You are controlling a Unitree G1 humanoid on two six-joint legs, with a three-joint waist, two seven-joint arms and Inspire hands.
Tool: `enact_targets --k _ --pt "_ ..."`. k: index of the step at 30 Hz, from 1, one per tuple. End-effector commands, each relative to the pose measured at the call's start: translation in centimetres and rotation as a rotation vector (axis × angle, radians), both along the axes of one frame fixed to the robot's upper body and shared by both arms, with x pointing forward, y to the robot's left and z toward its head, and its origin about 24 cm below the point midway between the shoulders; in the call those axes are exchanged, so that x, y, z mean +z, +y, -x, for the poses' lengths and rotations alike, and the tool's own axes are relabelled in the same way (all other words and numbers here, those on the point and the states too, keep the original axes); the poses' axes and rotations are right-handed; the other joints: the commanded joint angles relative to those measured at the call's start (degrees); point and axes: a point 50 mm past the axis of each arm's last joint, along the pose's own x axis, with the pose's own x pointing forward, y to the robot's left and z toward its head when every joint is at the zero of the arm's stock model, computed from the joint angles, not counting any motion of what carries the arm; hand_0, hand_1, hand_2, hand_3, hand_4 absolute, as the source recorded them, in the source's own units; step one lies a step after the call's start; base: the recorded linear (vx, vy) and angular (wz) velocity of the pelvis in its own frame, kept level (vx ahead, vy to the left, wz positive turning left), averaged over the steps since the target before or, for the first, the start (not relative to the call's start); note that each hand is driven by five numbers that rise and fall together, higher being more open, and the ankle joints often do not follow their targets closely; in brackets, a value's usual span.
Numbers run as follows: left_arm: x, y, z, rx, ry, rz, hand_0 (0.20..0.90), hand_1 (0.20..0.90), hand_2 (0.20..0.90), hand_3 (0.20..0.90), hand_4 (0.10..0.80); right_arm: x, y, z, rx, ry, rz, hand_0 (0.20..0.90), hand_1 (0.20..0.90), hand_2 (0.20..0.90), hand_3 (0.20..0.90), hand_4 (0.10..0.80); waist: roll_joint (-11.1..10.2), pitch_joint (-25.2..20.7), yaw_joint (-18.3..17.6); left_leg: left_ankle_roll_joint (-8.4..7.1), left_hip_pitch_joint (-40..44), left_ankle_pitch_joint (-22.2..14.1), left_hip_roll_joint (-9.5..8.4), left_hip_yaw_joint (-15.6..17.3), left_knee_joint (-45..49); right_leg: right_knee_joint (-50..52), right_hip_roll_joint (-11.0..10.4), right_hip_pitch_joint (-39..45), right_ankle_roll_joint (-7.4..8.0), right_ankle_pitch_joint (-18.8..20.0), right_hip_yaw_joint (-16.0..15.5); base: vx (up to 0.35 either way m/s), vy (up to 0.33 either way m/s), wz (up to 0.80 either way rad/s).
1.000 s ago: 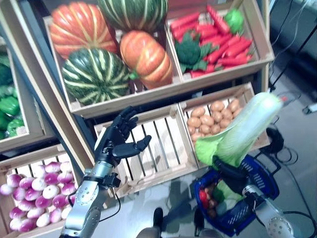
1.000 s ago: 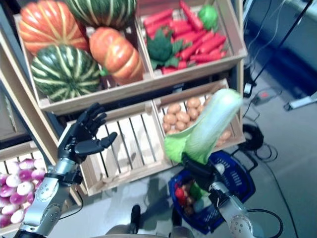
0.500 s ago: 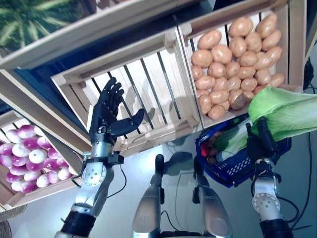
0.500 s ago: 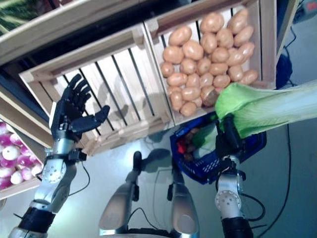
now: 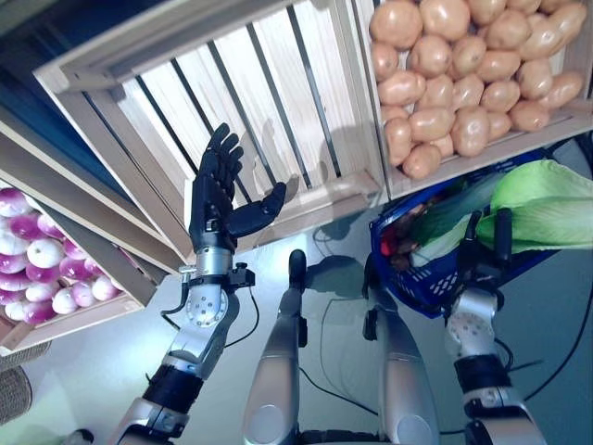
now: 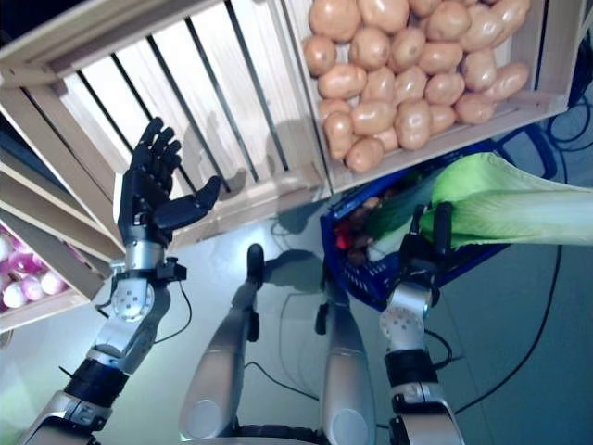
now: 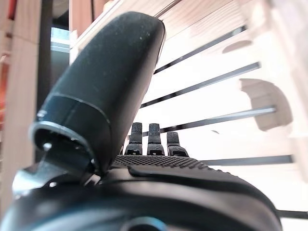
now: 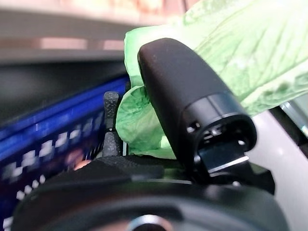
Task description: Put vegetables into the basket
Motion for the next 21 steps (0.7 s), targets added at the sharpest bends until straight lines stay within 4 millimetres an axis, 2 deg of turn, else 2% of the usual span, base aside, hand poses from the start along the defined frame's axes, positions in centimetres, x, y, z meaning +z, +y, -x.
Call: enact_targets --k 1,5,10,16,21 --pt "5.5 -1.0 0.5 -0.012 -0.307 0.016 0.9 0.9 0.9 0.9 0.8 2.3 -2.5 0.1 -0.054 -0.064 0.014 0.3 0.3 0.3 0.3 0.4 -0.38 0.21 0.29 0.4 -3.91 -1.92 -3.95 -0.55 5.21 -3.67 0.3 5.01 0.55 1.82 -2.69 0.002 -0.009 0.05" --pt "6.0 -1.6 -0.1 -0.021 -0.321 0.011 0.9 0.9 0.9 0.9 0.8 1.0 -2.8 -1.3 -0.007 0.05 -0.038 0.3 0.3 0.3 0.3 0.4 0.43 0.21 1.09 0.81 -5.14 -1.03 -4.93 -1.1 4.33 -3.75 0.05 2.71 0.57 3.14 -2.6 -0.029 0.002 0.01" --pt "6.7 -1.9 -0.5 -0.022 -0.328 0.023 0.9 0.9 0.9 0.9 0.8 1.3 -3.4 -2.9 0.093 0.232 0.073 0.3 0.3 0.3 0.3 0.4 1.41 0.21 2.25 0.86 -6.3 -0.37 -5.82 -1.51 3.67 -4.16 -0.56 1.09 0.81 3.98 -2.66 -0.002 0.0 0.01" --pt "6.6 -2.6 -0.7 -0.056 -0.318 0.049 0.9 0.9 0.9 0.9 0.8 0.8 -4.6 -3.4 0.108 0.366 -0.027 0.3 0.3 0.3 0.3 0.4 1.9 0.21 3.16 1.12 -8.11 -0.14 -6.25 -2.16 3.65 -4.28 -0.38 -0.95 0.88 4.54 -2.61 0.013 -0.016 0.06" --pt "7.2 -3.5 -0.5 -0.104 -0.353 0.044 0.9 0.9 0.9 0.9 0.8 0.9 -4.2 -3.9 0.146 0.428 -0.059 0.3 0.3 0.3 0.3 0.4 2.06 0.21 3.66 1.53 -9.62 0.31 -6.65 -2.41 3.28 -4.41 -0.05 -2.73 0.92 5.08 -2.71 0.011 -0.035 0.1"
